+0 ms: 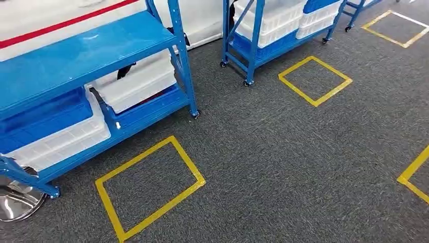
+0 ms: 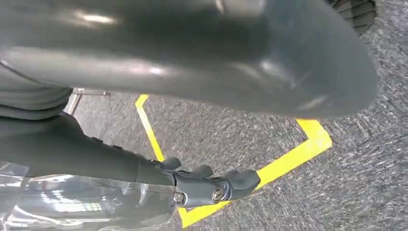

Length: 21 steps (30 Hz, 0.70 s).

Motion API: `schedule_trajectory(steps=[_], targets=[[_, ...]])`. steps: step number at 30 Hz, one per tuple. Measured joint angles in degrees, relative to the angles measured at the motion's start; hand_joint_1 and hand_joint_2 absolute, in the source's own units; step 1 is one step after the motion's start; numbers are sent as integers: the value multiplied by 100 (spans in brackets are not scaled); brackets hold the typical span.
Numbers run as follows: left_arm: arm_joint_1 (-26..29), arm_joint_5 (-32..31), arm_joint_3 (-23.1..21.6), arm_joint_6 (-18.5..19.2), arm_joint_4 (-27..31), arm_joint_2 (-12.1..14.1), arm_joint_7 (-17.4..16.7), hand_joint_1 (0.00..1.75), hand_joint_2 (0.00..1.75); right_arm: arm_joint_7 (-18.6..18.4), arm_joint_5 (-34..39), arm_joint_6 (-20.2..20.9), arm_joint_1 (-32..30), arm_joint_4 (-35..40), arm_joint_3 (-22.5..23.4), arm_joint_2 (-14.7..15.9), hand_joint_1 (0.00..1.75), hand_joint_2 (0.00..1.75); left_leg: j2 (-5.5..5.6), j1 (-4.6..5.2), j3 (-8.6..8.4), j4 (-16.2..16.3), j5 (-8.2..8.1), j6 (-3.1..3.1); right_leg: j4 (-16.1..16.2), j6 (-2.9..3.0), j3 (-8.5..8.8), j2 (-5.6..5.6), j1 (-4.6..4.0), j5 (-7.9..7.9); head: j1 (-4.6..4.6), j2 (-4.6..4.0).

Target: Take the parts from the cabinet and place them on the table.

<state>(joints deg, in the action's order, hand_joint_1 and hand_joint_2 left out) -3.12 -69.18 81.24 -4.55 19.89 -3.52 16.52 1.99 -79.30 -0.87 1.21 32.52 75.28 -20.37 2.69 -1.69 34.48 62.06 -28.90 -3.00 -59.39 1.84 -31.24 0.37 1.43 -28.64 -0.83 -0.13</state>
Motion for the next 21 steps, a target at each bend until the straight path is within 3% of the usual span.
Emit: schedule_trajectory(steps=[1, 2, 3, 4, 5, 7, 8, 9, 13, 14, 15, 16, 17, 21], targets=[[-26, 0, 0, 4, 0, 2, 2, 0, 0, 0, 0, 0, -19, 0, 0, 0, 0, 0, -145, 9, 239, 510, -271, -10, 0, 19, -16, -93, -29, 1, -6, 0], [-36, 0, 0, 13, 0, 4, 4, 0, 0, 0, 0, 0, -25, 0, 0, 0, 0, 0, -202, 9, 485, 1042, -505, -13, -1, 31, -31, -192, -64, -5, -2, 0], [-37, -2, 0, 20, -2, 2, 7, 0, 0, 0, 0, 0, -27, 0, 2, 0, 0, 0, -218, 10, 637, 1396, -625, -6, -4, 38, -44, -269, -88, -8, -2, 0], [-22, -20, -2, 22, -9, 2, 11, 0, 0, 0, -2, 0, -26, 2, 2, 0, 0, 0, -225, 13, 667, 1512, -613, 12, -5, 47, -46, -356, -112, -13, -2, 0], [-5, -20, 0, 22, -13, 2, 9, 0, 0, 4, -6, 2, -22, 2, 2, 0, 0, 0, -229, 22, 546, 1321, -469, 41, -6, 56, -38, -428, -127, -19, -4, 0], [10, -15, 0, 26, -15, 4, 9, 0, 0, 11, -22, 26, -14, 2, 2, 0, 0, 0, -328, 81, -62, 278, 34, 136, -6, 65, 14, -585, -151, -35, -4, 0], [-2, -15, 0, 26, -15, 17, 11, 0, 0, 18, -24, 39, -13, 2, 0, 0, 0, 0, -589, 144, -335, -200, 186, 224, -5, 63, 31, -646, -152, -43, -2, 0], [-33, -13, 0, 33, -17, 35, 9, 0, 0, 24, -28, 52, -15, 2, 0, -15, 0, 0, -789, 216, -388, -396, 98, 259, -29, 28, 30, -712, -196, -65, -2, 0], [25, -4, -2, 33, -17, 46, 17, 0, 0, 26, -37, 68, 29, 13, 0, -15, 0, 0, -548, 236, -342, -449, 166, 334, 10, -76, 76, -922, -166, -59, -2, 0], [39, -4, 0, 33, -22, 41, 13, 0, 0, 26, -37, 68, 28, 22, 2, -6, 0, 0, -469, 168, -427, -527, 247, 342, -73, -128, 79, -757, -143, -115, 2, 2], [29, -2, 2, 31, -26, 35, 13, 0, 0, 31, -39, 70, 8, 22, 2, -2, 0, 0, -416, 152, -423, -561, 273, 388, -268, -164, -26, -395, -130, -275, 18, 0], [-1, 2, 2, 31, -28, 37, 15, 0, 0, 28, -44, 68, -6, 24, 2, 0, 0, 0, -362, 149, -396, -562, 290, 414, -606, -177, -198, -208, -112, -485, 24, 2], [-34, 2, 2, 31, -28, 35, 15, 0, 0, 28, -46, 68, -21, 26, 4, 2, 0, 0, -278, 146, -370, -561, 295, 420, -1045, -198, -414, -111, -94, -700, 24, 0], [-38, 2, 2, 31, -28, 35, 15, 0, 0, 26, -48, 70, -25, 26, 7, 4, 0, 0, -247, 146, -366, -560, 297, 420, -1191, -206, -489, -94, -86, -763, 26, 2]])
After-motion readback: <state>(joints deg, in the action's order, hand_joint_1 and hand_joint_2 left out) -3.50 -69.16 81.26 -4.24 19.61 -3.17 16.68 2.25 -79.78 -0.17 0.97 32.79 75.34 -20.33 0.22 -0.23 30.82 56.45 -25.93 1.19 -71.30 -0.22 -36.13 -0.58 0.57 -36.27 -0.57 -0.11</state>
